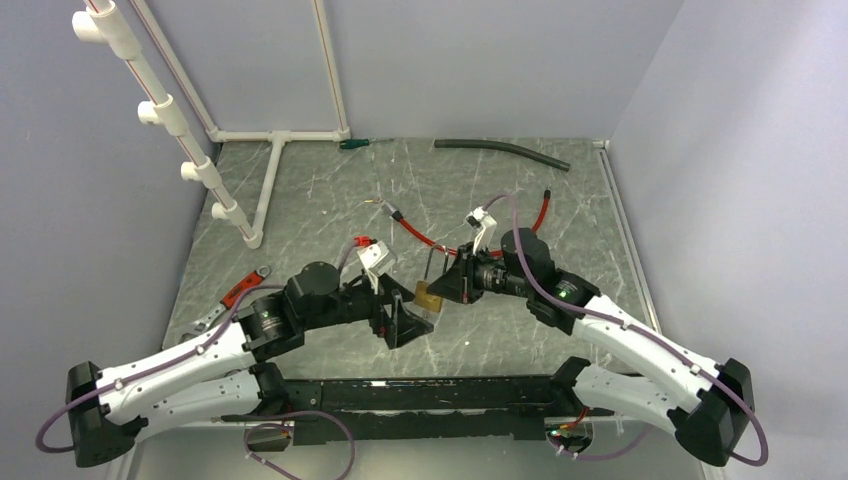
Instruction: Unlock with the key
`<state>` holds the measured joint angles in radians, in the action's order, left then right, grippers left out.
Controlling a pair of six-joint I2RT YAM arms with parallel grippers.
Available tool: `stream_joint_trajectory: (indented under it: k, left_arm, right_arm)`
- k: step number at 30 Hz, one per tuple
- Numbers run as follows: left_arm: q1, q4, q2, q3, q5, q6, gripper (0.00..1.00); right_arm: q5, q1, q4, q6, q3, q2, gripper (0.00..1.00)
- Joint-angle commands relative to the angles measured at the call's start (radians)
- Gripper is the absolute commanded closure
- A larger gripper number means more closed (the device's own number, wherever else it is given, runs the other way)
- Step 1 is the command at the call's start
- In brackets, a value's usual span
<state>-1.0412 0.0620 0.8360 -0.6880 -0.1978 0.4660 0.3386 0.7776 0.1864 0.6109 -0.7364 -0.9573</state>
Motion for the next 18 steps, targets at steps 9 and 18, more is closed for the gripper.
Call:
stream_joint_trajectory:
  k: [9,18]
  left_arm:
    - [-0.002,-0.033,-0.173,0.017,-0.239,-0.049,0.15]
    - [-0.002,-0.042,-0.107,0.013,-0.272,-0.05,0.16]
  right_arm:
    - [0.441,0.001,-0.25,-0.07,-0.028,0.134,1.0]
    - [0.484,0.002,-0.327,-0.038,0.0,0.139,1.0]
